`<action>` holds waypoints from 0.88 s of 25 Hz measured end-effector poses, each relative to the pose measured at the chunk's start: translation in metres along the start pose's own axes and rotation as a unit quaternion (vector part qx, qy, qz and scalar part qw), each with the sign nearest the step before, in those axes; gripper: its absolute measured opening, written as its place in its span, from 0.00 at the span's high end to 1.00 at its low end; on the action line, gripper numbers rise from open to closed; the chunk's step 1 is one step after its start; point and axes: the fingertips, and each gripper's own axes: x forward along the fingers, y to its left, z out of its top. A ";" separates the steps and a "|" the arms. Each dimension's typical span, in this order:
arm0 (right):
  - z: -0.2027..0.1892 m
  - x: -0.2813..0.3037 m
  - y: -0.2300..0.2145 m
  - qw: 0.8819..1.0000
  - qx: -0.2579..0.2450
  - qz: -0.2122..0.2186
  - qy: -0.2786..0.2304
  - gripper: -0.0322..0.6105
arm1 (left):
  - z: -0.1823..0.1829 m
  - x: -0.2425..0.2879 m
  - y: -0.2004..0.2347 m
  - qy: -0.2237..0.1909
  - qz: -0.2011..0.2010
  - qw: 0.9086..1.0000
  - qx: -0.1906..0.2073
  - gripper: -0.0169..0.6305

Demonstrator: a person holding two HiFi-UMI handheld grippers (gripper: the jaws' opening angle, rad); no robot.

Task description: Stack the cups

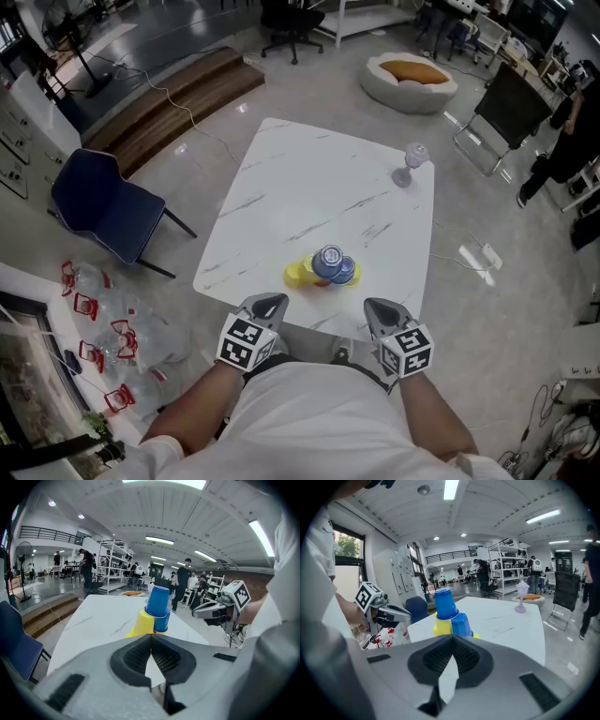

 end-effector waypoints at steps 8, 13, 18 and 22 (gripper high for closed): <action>-0.002 0.004 0.001 1.000 -0.005 0.006 0.004 0.94 | 0.007 -0.001 0.006 -0.003 0.002 1.000 -0.004 0.96; -0.001 0.004 -0.001 1.000 -0.006 0.005 0.004 0.94 | 0.009 -0.003 0.010 -0.001 0.008 1.000 -0.001 0.96; -0.002 0.003 -0.002 1.000 -0.006 0.002 0.008 0.94 | 0.006 -0.003 0.008 0.002 0.006 1.000 0.002 0.96; -0.001 0.003 -0.003 1.000 -0.005 0.003 0.008 0.94 | 0.007 -0.003 0.008 0.004 0.005 1.000 0.004 0.96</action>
